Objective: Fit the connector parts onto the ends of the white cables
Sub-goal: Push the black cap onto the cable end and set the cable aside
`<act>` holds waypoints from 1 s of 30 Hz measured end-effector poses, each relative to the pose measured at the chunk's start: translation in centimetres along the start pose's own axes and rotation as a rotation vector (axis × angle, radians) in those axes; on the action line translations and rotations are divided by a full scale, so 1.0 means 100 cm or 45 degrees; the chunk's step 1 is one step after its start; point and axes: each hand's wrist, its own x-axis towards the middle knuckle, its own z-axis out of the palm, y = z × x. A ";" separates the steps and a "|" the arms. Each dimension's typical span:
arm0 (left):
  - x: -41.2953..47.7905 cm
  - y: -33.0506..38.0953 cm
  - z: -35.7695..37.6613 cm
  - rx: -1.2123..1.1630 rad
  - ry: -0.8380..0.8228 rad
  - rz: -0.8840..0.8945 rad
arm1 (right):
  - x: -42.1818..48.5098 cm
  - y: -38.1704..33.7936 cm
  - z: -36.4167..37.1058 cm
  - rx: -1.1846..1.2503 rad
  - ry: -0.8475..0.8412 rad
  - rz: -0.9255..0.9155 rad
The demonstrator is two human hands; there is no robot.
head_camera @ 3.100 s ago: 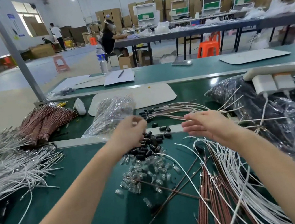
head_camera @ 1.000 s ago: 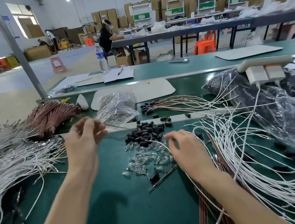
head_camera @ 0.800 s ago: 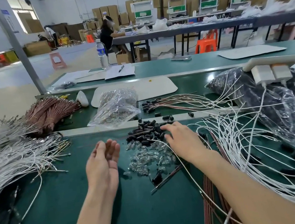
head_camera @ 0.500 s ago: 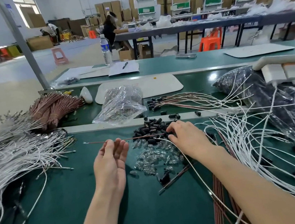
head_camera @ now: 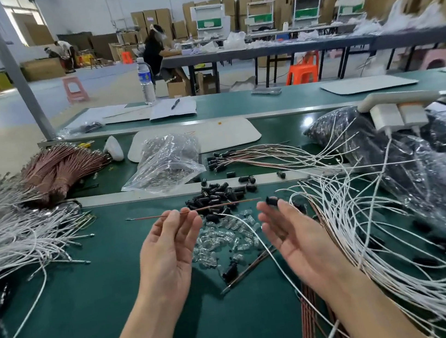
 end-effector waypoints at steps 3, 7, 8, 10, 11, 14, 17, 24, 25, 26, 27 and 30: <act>0.000 -0.002 0.001 0.028 0.005 -0.008 | -0.001 0.000 0.002 0.084 -0.005 0.005; -0.001 -0.002 0.002 0.029 -0.003 -0.008 | -0.001 0.003 0.004 0.081 -0.013 0.035; -0.001 -0.002 0.002 0.030 -0.004 -0.007 | -0.002 0.003 0.005 0.082 -0.014 0.041; 0.001 -0.002 0.002 0.036 -0.001 -0.001 | -0.001 0.002 0.007 0.093 -0.016 0.042; 0.002 -0.002 0.002 0.040 0.002 0.001 | -0.001 0.002 0.008 0.104 -0.017 0.040; 0.003 -0.003 0.000 0.073 -0.010 0.001 | 0.001 0.001 0.006 0.128 -0.028 0.032; 0.003 -0.005 -0.001 0.121 -0.036 0.001 | 0.001 -0.001 0.004 0.127 -0.022 0.029; 0.001 -0.007 0.000 0.169 -0.037 0.003 | 0.000 0.000 0.002 0.081 -0.023 0.036; 0.000 -0.007 0.000 0.169 -0.035 0.008 | 0.000 0.000 0.003 0.068 -0.028 0.047; 0.000 -0.007 0.000 0.169 -0.032 0.009 | 0.000 0.001 0.004 0.062 -0.034 0.057; 0.000 -0.007 0.000 0.168 -0.029 0.007 | -0.001 0.002 0.005 0.060 -0.040 0.065; -0.002 -0.008 0.003 0.150 -0.014 -0.029 | -0.001 0.002 0.007 0.067 -0.065 0.064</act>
